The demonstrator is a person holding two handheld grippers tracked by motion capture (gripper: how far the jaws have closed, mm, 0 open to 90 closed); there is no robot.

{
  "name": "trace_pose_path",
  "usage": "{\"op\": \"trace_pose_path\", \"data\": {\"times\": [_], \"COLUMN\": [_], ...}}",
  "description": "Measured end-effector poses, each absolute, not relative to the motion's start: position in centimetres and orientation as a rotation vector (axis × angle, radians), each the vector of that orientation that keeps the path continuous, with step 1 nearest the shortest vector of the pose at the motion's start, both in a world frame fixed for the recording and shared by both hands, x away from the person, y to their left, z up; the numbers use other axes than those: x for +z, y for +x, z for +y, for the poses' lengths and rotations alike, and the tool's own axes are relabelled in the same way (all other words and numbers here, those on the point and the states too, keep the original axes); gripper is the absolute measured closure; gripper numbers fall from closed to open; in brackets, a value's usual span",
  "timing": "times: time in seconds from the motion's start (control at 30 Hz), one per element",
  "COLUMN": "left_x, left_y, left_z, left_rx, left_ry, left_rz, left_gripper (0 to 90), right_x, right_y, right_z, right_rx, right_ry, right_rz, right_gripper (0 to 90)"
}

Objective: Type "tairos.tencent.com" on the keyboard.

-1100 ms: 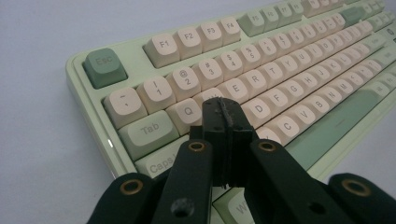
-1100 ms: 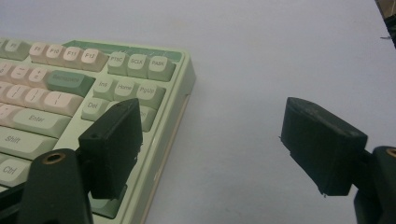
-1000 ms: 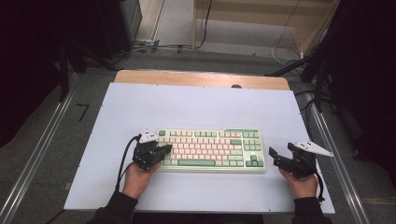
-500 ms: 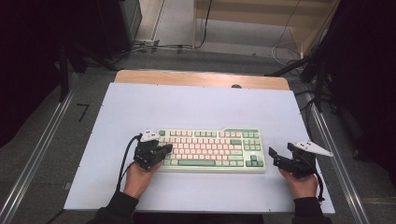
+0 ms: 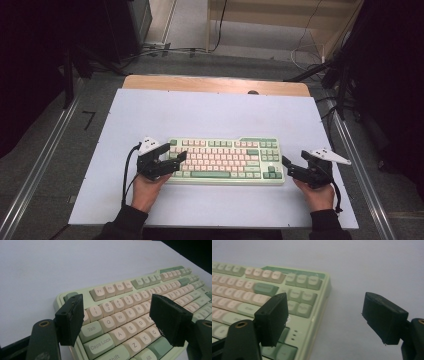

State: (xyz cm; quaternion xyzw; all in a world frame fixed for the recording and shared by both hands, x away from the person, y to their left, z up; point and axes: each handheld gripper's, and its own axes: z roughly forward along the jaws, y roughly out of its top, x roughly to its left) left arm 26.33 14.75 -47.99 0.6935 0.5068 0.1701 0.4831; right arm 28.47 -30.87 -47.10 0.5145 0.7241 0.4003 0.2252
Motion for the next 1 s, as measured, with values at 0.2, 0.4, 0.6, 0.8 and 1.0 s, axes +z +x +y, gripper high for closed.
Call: {"op": "trace_pose_path", "data": {"times": [0.2,0.4,0.6,0.8,1.0], "left_x": [-48.1,-48.1,-48.1,-48.1,-48.1], "left_y": [26.3,26.3,26.3,26.3,26.3], "left_z": [14.3,14.3,14.5,14.4,14.4], "left_rx": [0.4,0.408,0.41,0.416,0.417], "left_ry": [1.701,1.698,1.691,1.697,1.7], "left_rz": [1.224,1.236,1.248,1.25,1.256], "left_gripper": [23.1,18.0,17.6,17.7,18.0], "right_x": [-46.6,-45.9,-45.8,-46.1,-46.4], "right_y": [29.0,29.7,30.3,30.8,31.2], "right_z": [-28.1,-24.2,-20.4,-18.1,-16.4], "right_rx": [1.15,1.209,1.233,1.248,1.232], "right_ry": [1.344,1.259,1.182,1.162,1.197], "right_rz": [2.063,2.132,2.208,2.25,2.306], "right_gripper": [21.8,25.1,26.3,33.6,55.5]}}
